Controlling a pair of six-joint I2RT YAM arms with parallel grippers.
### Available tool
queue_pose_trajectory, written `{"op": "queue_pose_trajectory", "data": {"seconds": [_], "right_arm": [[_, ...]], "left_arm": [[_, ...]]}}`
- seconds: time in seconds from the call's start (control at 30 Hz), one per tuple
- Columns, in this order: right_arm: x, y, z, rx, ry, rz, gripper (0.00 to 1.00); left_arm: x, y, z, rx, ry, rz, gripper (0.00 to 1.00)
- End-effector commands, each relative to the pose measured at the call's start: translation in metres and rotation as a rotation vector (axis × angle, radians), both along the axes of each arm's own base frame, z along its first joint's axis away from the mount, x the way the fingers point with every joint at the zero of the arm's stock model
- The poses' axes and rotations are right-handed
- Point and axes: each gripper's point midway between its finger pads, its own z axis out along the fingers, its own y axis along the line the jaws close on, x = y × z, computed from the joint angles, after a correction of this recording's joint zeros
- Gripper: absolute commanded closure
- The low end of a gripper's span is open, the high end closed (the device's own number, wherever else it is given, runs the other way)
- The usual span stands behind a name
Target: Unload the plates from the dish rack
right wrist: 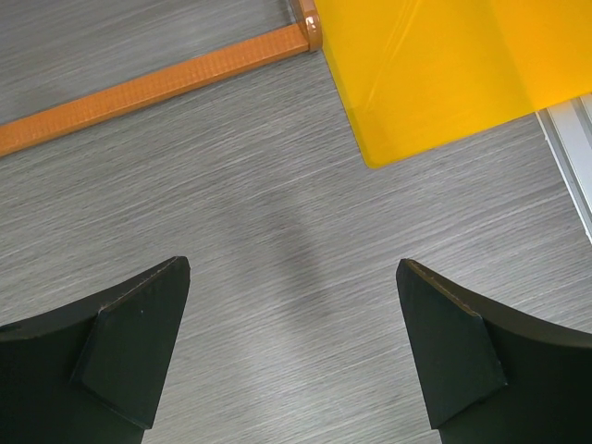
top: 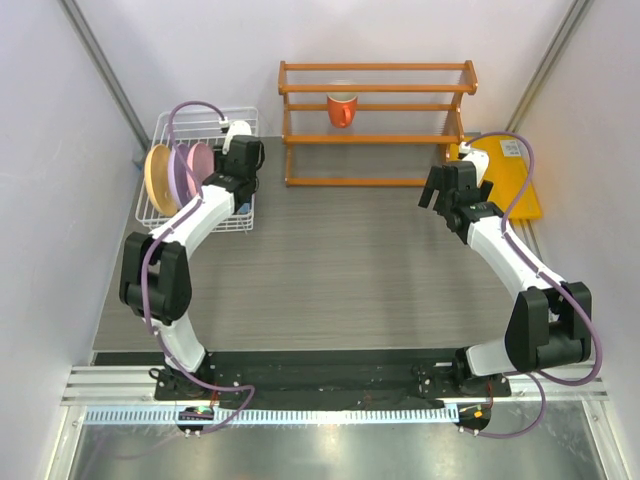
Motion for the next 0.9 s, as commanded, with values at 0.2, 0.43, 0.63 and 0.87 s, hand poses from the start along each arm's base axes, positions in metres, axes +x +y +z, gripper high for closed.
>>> {"op": "queue_pose_trajectory", "data": {"seconds": [0.2,0.43,0.63,0.87], "right_arm": [[0.007,0.0,0.016,0.002,-0.042,0.004,0.0],[0.007,0.003,0.02,0.016,-0.05,0.012,0.0],[0.003,0.004,0.029,0.026,-0.064,0.022,0.0],[0.001,0.034,0.052,0.133,-0.114,0.159,0.0]], "left_arm": [[-0.007,0.005,0.058,0.074,-0.145,0.102,1.0],[-0.025,0.004,0.108,0.161,-0.241,0.164,1.0],[-0.043,0.008,0.148,0.215,-0.292,0.214,1.0],[-0.071,-0.001,0.181,0.164,-0.326,0.149,1.0]]}}
